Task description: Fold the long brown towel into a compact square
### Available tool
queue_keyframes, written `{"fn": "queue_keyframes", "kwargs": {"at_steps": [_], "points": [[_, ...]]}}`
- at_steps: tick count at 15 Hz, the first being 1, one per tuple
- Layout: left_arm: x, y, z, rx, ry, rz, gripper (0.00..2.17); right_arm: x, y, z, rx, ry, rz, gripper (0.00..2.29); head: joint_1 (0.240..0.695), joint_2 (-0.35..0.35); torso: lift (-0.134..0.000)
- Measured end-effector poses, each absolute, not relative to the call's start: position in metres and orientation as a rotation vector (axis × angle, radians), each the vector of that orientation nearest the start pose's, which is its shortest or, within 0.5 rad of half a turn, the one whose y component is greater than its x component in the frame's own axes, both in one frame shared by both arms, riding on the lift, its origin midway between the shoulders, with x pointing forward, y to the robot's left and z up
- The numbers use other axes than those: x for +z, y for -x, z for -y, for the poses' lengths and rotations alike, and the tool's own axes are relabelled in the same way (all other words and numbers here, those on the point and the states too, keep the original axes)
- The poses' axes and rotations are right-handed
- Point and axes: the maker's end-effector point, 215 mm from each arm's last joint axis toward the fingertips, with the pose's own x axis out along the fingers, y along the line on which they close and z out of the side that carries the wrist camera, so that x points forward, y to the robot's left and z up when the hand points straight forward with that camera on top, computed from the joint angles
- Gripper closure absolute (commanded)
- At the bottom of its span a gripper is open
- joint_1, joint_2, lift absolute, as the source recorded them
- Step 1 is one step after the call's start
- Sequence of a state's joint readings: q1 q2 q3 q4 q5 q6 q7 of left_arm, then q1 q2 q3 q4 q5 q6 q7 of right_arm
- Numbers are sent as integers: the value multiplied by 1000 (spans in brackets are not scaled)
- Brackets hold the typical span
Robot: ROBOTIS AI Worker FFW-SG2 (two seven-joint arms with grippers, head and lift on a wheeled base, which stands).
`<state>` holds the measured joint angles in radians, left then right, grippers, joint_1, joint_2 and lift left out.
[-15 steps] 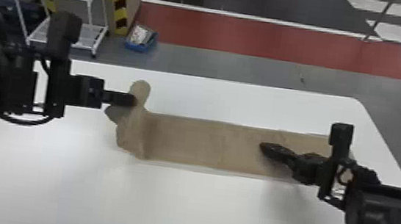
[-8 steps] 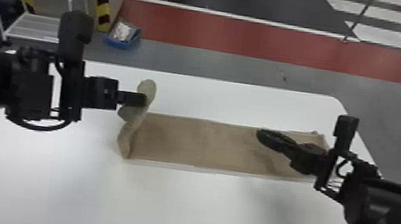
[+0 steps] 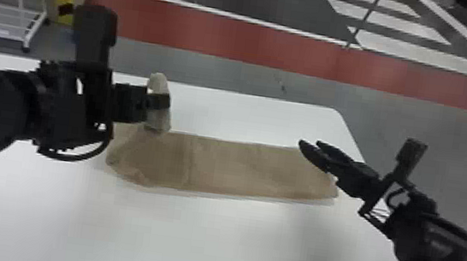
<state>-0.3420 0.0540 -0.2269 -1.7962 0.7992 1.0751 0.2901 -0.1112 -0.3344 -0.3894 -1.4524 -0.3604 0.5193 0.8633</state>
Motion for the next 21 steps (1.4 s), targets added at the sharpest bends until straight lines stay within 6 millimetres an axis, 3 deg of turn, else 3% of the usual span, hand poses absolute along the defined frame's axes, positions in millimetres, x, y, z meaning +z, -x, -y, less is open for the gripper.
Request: {"fn": "queue_keyframes", "kwargs": {"at_steps": [3, 5, 14, 21], "points": [[-312, -566, 44, -490, 276, -607, 1801, -351, -551, 404, 445, -312, -242, 66, 662, -350, -120], [-325, -563, 63, -479, 223, -593, 1801, -350, -549, 414, 434, -309, -220, 66, 665, -350, -120], [-370, -583, 72, -397, 177, -555, 1798, -339, -534, 461, 394, -230, -103, 66, 671, -350, -120], [-389, -567, 95, -418, 151, -557, 1798, -344, -530, 471, 376, -203, -87, 66, 685, -350, -120]]}}
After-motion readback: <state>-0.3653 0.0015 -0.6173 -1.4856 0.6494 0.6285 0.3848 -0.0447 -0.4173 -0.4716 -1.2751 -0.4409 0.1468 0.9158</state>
